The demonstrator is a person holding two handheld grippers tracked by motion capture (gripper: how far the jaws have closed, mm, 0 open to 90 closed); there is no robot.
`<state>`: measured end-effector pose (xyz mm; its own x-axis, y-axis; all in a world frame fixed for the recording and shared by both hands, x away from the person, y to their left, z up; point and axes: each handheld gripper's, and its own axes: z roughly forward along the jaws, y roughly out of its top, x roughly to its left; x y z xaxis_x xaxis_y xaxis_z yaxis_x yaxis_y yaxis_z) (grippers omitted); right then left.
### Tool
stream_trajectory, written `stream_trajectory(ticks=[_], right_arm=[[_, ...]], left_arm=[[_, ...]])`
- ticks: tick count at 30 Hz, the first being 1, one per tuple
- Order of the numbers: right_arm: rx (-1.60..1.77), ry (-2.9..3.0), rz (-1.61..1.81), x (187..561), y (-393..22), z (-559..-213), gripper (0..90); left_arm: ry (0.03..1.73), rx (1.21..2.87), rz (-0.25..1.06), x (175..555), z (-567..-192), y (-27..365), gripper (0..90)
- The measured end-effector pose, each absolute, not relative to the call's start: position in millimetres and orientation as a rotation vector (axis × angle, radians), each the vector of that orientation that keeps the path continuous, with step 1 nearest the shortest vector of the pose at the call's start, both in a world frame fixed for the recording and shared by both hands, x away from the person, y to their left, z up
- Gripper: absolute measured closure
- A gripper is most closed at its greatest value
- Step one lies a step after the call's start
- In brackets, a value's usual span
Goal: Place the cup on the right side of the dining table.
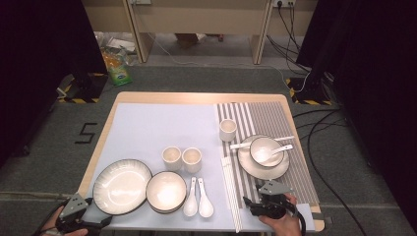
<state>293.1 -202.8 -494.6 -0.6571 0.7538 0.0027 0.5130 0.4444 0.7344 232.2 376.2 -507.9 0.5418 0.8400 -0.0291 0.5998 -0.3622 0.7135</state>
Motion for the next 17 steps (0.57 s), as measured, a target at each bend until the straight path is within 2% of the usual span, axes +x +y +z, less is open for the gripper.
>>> stream_trajectory(ticks=[17], right_arm=[[1.072,2.382,1.054,292.9,-203.4,-495.4,33.1]], left_arm=[[1.158,2.093,0.45,232.2,-507.9,376.2,0.0]])
